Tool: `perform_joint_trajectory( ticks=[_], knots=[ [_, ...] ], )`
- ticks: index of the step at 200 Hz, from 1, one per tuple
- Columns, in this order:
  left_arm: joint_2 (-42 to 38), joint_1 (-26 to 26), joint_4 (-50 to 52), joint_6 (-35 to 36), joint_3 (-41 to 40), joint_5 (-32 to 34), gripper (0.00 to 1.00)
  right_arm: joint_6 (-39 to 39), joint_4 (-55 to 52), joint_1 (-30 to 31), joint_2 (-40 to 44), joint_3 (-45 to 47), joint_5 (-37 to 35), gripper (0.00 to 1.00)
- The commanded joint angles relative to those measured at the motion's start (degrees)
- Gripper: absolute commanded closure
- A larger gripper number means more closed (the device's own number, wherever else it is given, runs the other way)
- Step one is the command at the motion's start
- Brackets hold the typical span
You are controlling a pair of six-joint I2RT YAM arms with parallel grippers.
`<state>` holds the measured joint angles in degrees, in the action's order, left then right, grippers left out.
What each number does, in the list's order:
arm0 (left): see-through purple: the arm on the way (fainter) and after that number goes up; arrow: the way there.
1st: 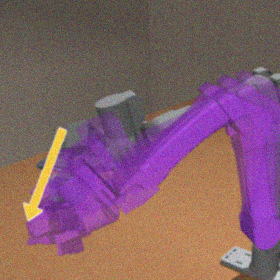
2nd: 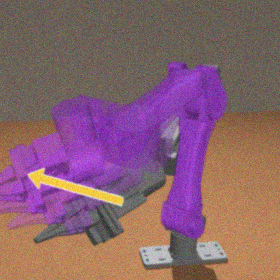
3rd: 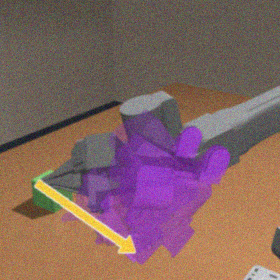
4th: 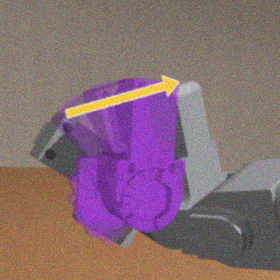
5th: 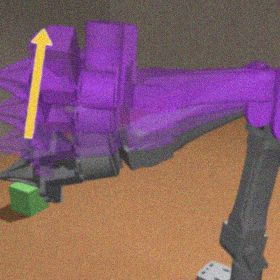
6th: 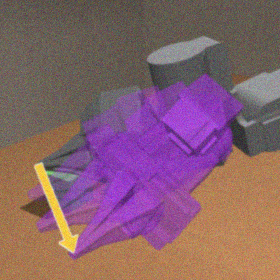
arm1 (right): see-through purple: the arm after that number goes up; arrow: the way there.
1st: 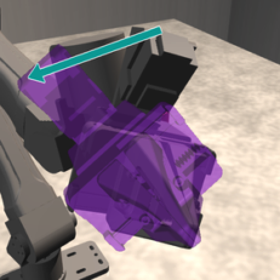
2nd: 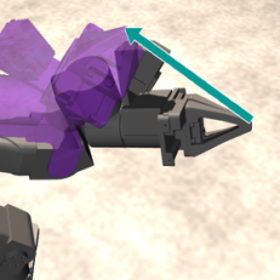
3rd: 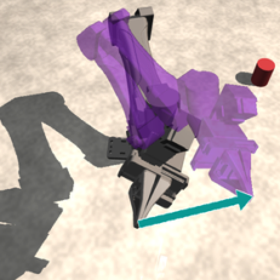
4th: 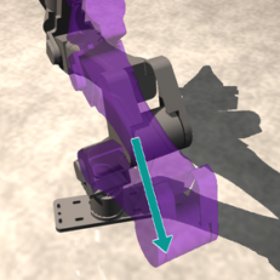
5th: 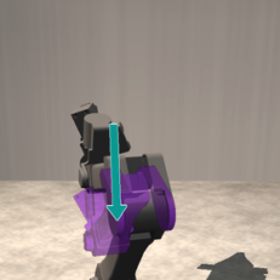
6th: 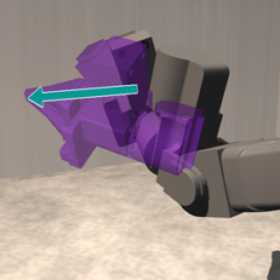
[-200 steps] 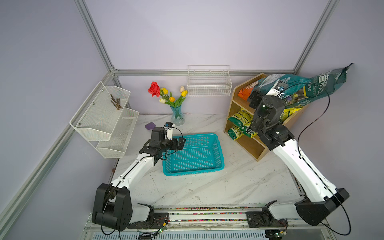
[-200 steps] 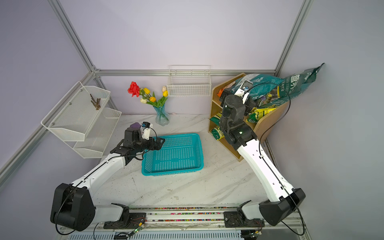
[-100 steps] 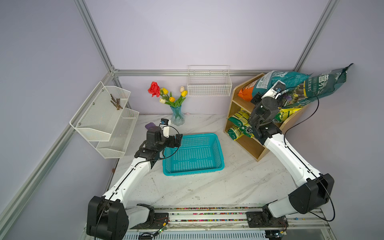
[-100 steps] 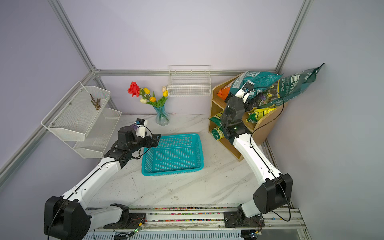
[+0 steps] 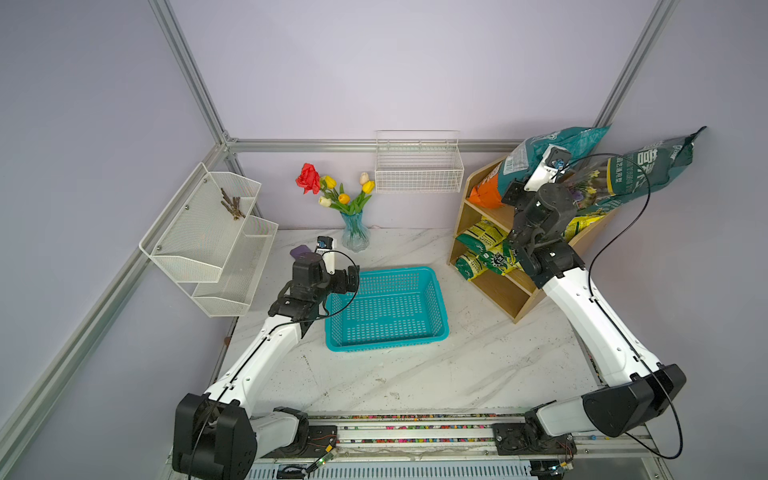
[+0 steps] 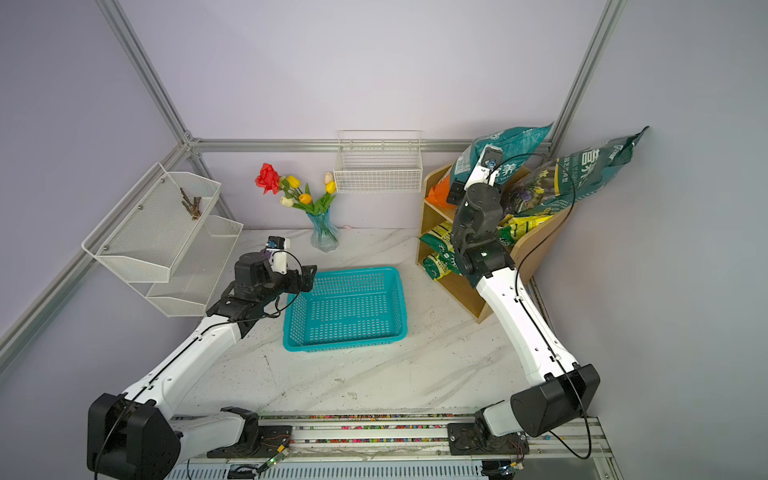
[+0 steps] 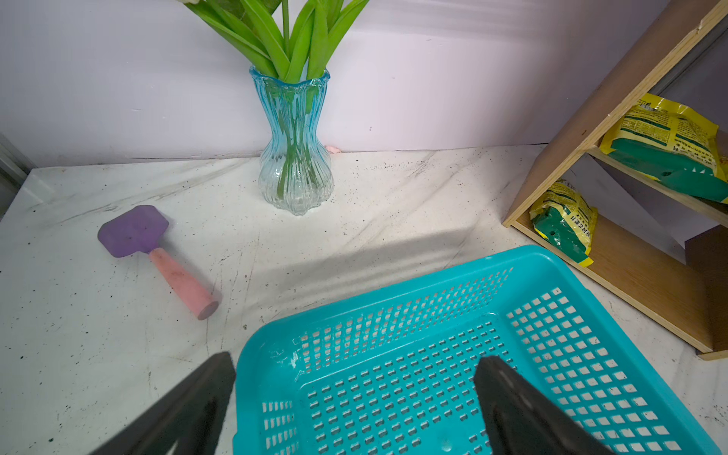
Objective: Take down the fertilizer bag from the shelf
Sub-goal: Pick up the fertilizer bag from the shelf.
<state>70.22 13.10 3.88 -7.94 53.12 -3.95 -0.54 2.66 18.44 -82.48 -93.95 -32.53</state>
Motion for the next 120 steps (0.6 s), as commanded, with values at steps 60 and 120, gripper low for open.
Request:
perform_joint_trajectory(
  ticks=[60, 120],
  knots=[
    [-0.3, 0.1, -1.59, -0.93, -2.05, 2.99, 0.0, 2.71, -3.24, 7.83, 6.32, -12.33, 20.89, 1.0],
    [-2.32, -2.52, 12.51, -8.44, 3.31, 9.06, 0.0, -1.02, -5.11, 25.69, 3.24, -5.3, 22.79, 1.0]
  ],
)
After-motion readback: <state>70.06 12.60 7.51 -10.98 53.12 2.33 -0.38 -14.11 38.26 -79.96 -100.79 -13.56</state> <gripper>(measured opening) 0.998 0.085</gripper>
